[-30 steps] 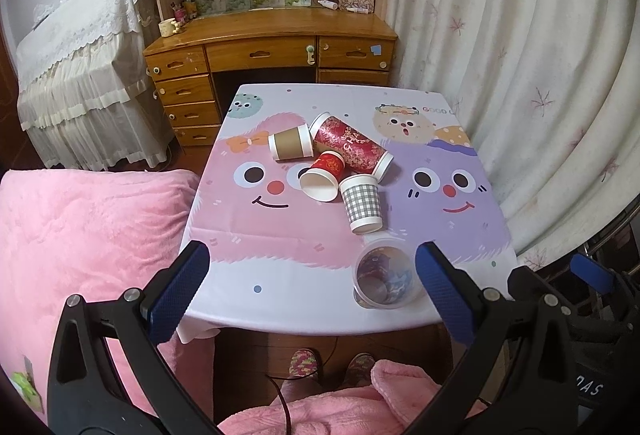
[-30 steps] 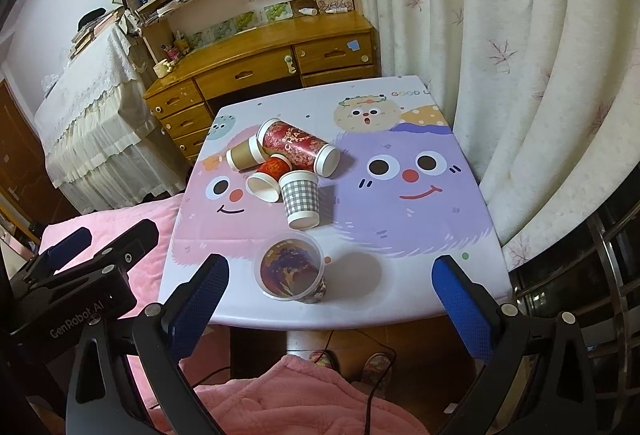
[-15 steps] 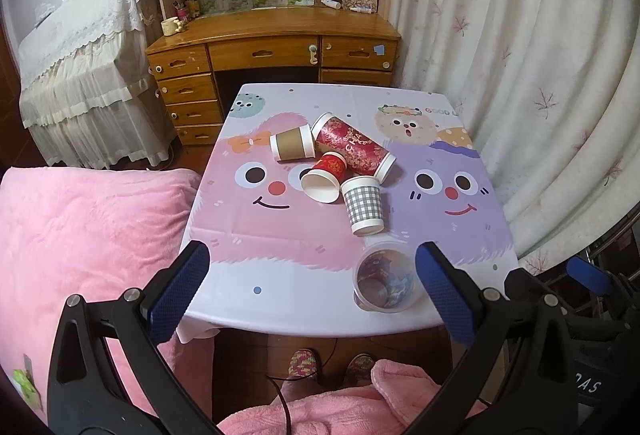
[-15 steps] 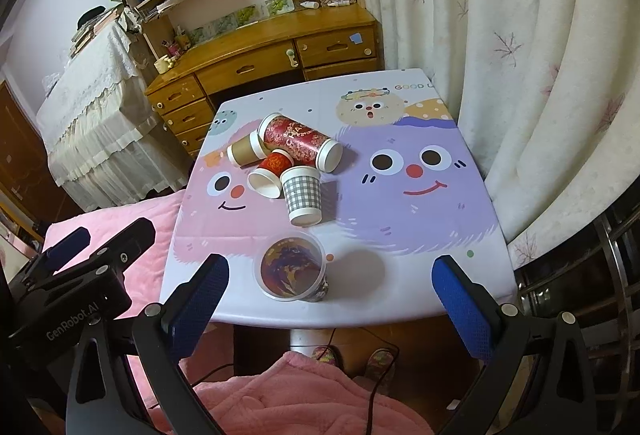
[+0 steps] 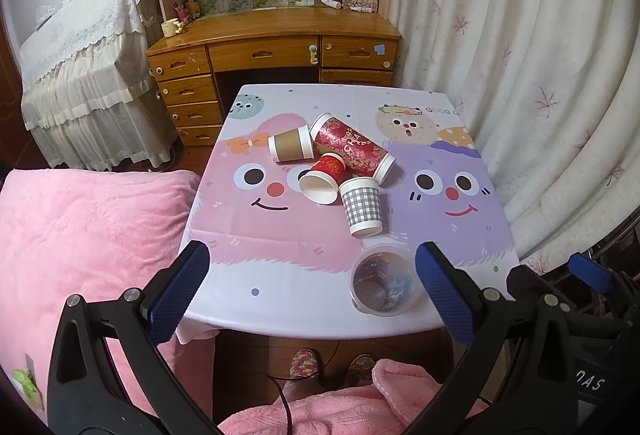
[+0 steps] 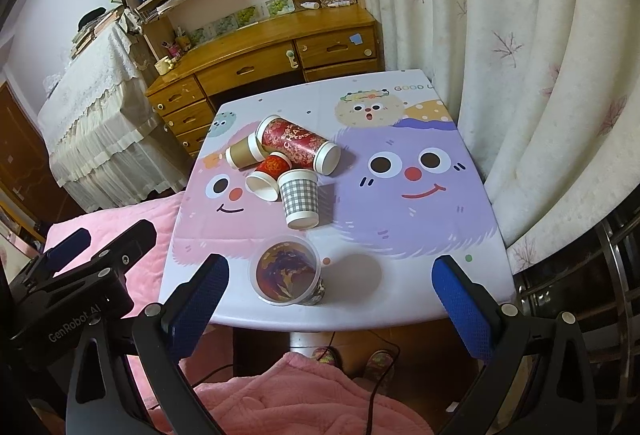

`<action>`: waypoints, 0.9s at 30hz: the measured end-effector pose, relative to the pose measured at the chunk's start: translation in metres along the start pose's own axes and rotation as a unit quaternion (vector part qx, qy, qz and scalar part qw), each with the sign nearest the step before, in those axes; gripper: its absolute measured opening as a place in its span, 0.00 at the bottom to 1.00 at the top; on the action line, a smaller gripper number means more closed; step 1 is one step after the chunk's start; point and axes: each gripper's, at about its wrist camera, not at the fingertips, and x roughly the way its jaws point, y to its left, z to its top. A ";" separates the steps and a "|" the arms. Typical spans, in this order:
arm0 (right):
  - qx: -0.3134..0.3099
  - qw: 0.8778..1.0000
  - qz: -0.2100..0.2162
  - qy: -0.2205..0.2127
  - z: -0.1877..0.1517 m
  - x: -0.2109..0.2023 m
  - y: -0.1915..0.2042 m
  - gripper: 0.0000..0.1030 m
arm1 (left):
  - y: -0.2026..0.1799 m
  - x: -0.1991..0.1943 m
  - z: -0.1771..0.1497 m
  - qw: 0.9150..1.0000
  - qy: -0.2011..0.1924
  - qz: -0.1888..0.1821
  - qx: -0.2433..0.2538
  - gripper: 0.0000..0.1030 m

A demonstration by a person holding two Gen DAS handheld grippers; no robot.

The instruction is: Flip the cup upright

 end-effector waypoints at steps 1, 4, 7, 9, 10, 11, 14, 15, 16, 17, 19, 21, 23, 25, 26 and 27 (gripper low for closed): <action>0.000 1.000 0.000 0.000 0.000 0.000 0.000 1.00 | 0.001 0.001 0.001 1.000 0.000 0.000 0.000 0.99; 0.001 1.000 0.000 0.001 0.001 0.002 -0.002 1.00 | 0.000 0.001 0.001 1.000 0.000 0.001 0.000 0.99; 0.006 1.000 0.001 0.001 0.001 0.002 -0.003 1.00 | 0.000 0.002 0.003 1.000 0.000 0.002 0.000 0.99; 0.006 1.000 0.001 0.002 0.001 0.002 -0.003 1.00 | 0.000 0.002 0.003 1.000 0.001 0.002 0.000 0.99; 0.006 1.000 0.001 0.001 0.002 0.002 -0.004 1.00 | 0.000 0.002 0.003 1.000 0.001 0.002 0.001 0.99; 0.007 1.000 0.002 0.001 0.003 0.002 -0.005 1.00 | 0.001 0.002 0.003 1.000 0.001 0.003 0.001 0.99; 0.008 1.000 0.002 0.002 0.003 0.002 -0.005 1.00 | 0.001 0.003 0.004 1.000 0.000 0.003 0.001 0.99; 0.009 1.000 0.003 0.003 0.003 0.002 -0.006 1.00 | 0.001 0.002 0.005 1.000 0.001 0.003 0.001 0.99; 0.009 1.000 0.003 0.004 0.003 0.002 -0.005 1.00 | 0.002 0.003 0.005 1.000 0.001 0.003 0.001 0.99; 0.008 1.000 0.004 0.003 0.004 0.002 -0.007 1.00 | 0.002 0.003 0.005 1.000 0.001 0.003 0.001 0.99; 0.009 1.000 0.009 0.007 0.004 0.003 -0.006 1.00 | 0.000 0.002 0.005 1.000 0.001 0.002 0.002 0.99; 0.009 1.000 0.013 0.012 0.003 0.004 -0.005 1.00 | 0.001 0.003 0.006 1.000 0.002 0.002 0.001 0.99; 0.010 1.000 0.015 0.016 0.003 0.005 -0.003 1.00 | 0.003 0.004 0.007 1.000 0.002 0.001 0.001 0.99; 0.012 1.000 0.016 0.018 0.002 0.005 -0.002 1.00 | 0.004 0.005 0.007 1.000 0.003 0.000 0.001 0.99; 0.012 1.000 0.015 0.017 0.005 0.006 -0.004 1.00 | 0.006 0.006 0.008 1.000 0.003 -0.001 0.001 0.99; 0.013 1.000 0.015 0.019 0.003 0.006 -0.002 1.00 | 0.004 0.006 0.008 1.000 0.002 0.000 0.002 0.99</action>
